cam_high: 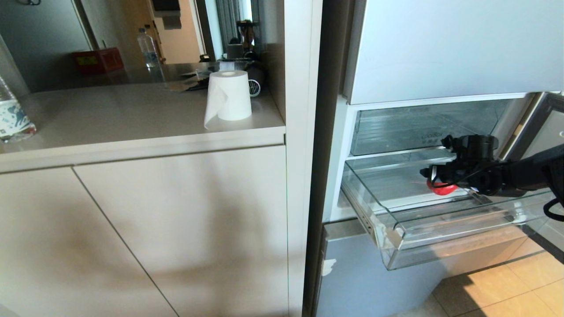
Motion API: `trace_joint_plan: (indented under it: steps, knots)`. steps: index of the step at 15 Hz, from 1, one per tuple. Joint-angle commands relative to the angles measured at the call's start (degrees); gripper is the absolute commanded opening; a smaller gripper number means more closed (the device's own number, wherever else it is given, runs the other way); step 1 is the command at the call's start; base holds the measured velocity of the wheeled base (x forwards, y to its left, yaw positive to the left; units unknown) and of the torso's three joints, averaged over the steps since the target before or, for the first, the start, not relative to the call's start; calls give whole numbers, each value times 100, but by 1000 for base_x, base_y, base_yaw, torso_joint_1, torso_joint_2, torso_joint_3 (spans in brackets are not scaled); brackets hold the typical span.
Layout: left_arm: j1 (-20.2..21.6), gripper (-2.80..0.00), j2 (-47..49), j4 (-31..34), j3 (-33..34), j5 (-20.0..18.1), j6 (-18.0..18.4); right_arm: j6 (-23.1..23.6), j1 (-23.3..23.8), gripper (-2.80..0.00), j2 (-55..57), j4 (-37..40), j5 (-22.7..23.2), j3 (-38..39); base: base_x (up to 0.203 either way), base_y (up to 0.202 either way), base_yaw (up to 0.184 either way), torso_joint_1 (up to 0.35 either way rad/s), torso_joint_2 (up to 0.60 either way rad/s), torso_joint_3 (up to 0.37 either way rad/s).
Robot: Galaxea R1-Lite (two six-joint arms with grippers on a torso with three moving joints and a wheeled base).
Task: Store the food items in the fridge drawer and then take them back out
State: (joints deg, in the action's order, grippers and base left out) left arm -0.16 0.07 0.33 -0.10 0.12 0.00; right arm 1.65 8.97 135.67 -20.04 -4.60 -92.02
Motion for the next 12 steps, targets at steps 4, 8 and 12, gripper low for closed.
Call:
trace_joint_plan:
  steps: [4, 8, 12]
  knots:
    - [-2, -280, 1, 2, 1, 6, 0, -5, 0, 0, -501, -5, -14, 99, 0, 0, 0, 0, 0, 0]
    - [-2, -280, 1, 2, 1, 6, 0, -6, 7, 0, -1393, -6, -24, 744, 0, 0, 0, 0, 0, 0]
    - [-2, -280, 1, 2, 1, 6, 0, -32, 6, -280, -2766, -12, 0, 2053, 0, 0, 0, 0, 0, 0]
